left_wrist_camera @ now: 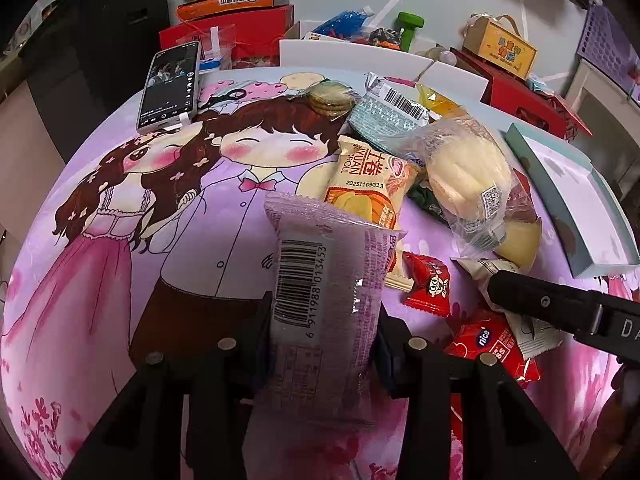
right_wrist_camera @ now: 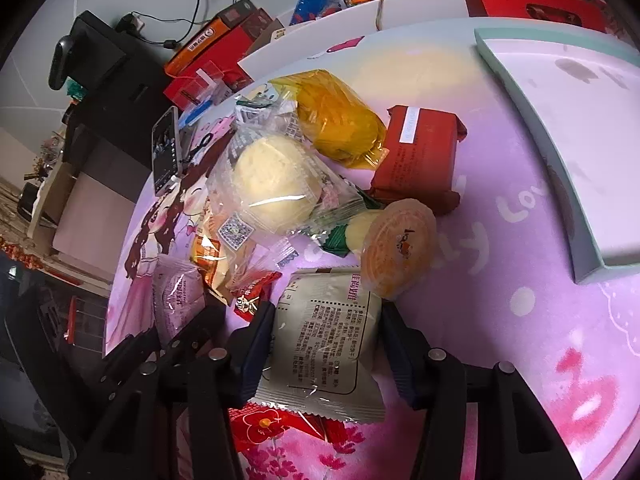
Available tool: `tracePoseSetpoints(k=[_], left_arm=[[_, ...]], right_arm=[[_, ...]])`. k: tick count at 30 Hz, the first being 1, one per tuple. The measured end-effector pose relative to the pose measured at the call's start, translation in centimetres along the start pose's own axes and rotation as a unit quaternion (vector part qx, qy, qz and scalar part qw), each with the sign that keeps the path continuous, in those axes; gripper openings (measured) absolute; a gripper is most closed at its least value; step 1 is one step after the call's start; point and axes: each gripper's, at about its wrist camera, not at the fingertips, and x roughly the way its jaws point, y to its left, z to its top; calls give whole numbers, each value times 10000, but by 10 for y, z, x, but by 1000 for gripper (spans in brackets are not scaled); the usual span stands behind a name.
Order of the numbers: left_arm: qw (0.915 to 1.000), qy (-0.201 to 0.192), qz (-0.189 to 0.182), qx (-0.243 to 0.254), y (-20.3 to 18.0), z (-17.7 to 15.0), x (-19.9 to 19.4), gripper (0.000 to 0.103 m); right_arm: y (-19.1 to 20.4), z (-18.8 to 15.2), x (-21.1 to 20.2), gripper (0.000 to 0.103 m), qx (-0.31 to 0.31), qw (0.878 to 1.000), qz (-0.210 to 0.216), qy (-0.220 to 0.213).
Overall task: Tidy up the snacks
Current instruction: 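Grasp the pink bread bag with the left tool while the right tool grasps the beige pastry packet, then carry the pink bag with the left tool while the right tool carries the beige packet into the tray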
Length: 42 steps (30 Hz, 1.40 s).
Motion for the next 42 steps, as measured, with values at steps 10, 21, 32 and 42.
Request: tracePoseSetpoints(k=[10,21,32,42], left_arm=[[9995,-111,-274,-77,6,-2,1,44],[9995,-106,-298,-98,8,-1,1,44],[9998,-108,-6,-165,14,2,-14,43],[9993,-103,369,0,0,11,-37,43]], right_arm=[[6,2,1,56,-42,9997,-217,114],[0,1,-3,56,44,9998,-166,100],[-10,-6,-21,56,241,9991,332,68],[-6,3,-47,56,87,9971,733,-163]])
